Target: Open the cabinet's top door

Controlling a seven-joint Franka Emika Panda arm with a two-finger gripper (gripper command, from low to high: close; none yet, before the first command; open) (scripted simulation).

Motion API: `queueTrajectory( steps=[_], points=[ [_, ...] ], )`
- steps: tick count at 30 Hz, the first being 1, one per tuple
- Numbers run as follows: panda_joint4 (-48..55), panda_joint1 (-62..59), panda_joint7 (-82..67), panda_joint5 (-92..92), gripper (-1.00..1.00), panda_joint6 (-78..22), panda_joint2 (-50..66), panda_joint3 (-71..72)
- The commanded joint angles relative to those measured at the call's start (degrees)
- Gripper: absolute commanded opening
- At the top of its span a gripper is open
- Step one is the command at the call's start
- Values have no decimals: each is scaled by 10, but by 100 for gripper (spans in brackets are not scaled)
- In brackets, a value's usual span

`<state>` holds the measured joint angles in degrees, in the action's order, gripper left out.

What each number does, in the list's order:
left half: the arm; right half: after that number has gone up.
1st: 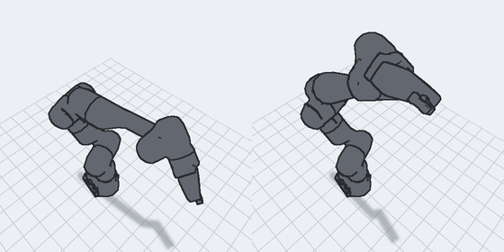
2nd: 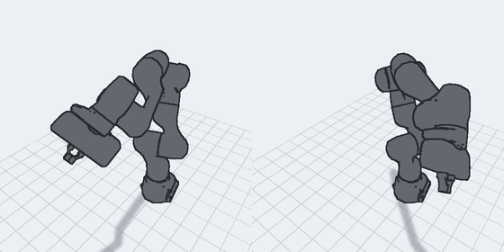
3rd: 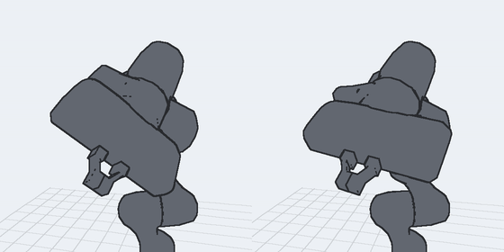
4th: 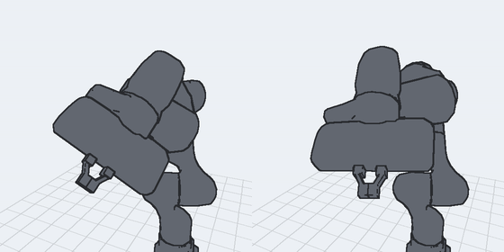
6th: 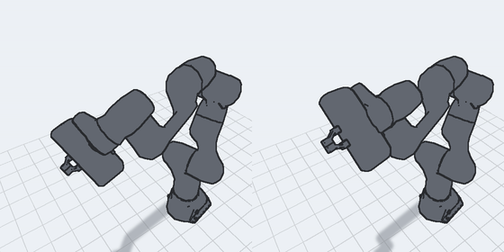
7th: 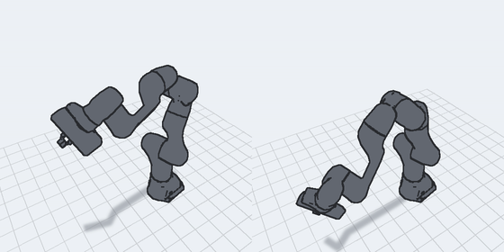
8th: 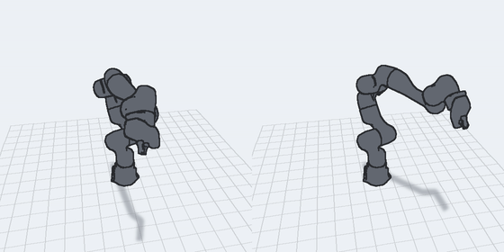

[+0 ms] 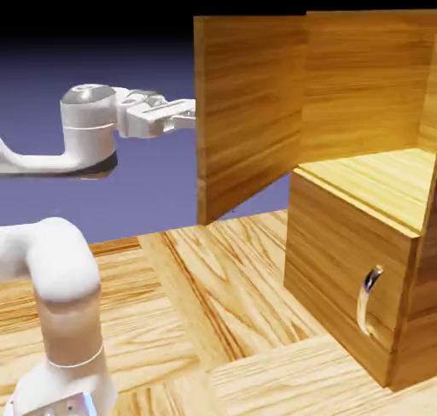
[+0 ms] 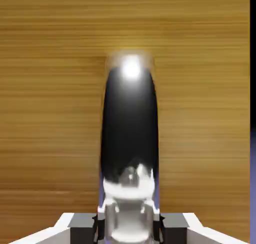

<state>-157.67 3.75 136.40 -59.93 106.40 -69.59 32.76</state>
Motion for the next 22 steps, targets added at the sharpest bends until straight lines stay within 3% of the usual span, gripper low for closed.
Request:
queueTrajectory(
  steps=[1,21,22],
  points=[
    [13,-6,1,18,-100,-22,8,21],
    [396,-344,-4,231,-100,-397,124,385],
    [396,-344,-4,231,100,-397,124,385]
  ],
)
